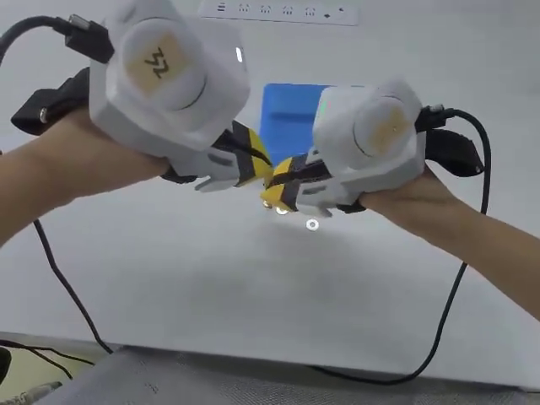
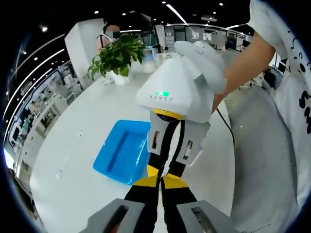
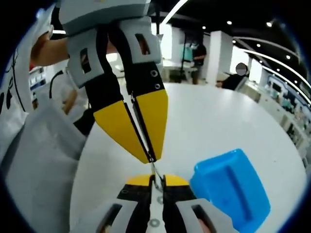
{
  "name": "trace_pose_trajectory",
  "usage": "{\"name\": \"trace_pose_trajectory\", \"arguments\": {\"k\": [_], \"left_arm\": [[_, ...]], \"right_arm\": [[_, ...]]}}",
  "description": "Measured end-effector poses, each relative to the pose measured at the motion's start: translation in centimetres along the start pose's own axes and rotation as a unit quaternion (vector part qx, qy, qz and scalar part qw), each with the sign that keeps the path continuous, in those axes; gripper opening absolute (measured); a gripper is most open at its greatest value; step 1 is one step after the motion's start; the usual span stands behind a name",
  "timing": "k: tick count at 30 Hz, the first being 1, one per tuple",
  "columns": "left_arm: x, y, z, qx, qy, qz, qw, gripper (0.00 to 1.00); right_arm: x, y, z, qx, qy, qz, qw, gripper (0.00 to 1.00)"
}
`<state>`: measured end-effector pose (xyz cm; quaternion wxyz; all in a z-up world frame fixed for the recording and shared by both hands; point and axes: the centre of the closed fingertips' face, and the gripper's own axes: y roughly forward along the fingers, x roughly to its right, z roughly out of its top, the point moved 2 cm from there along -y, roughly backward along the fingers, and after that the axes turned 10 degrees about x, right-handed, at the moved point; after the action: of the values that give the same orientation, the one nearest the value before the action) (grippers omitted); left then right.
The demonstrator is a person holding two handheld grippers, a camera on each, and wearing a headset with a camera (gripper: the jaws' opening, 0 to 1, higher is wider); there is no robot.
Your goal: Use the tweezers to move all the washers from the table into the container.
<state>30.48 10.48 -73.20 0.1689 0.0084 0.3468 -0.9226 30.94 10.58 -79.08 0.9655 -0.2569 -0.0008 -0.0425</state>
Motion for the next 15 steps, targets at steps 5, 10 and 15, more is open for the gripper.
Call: {"name": "trace_pose_trajectory", "arguments": {"k": [5, 10, 15], "left_arm": [[0.1, -0.2, 0.3, 0.014, 0.002, 0.019, 0.9997, 0.00], [-0.1, -0.8, 0.7, 0.043, -0.026, 0.045, 0.9977, 0.00], [-0.5, -1.8, 1.4, 0.076, -0.047, 0.075, 0.9931, 0.08]], "right_arm": [[0.3, -0.5, 0.7, 0.013, -0.003, -0.001, 0.9999, 0.04], [0.2, -1.1, 1.9, 0.020, -0.010, 0.000, 0.9997, 0.04], [0.2, -1.5, 2.6, 0.023, -0.023, 0.000, 0.9995, 0.03]]}}
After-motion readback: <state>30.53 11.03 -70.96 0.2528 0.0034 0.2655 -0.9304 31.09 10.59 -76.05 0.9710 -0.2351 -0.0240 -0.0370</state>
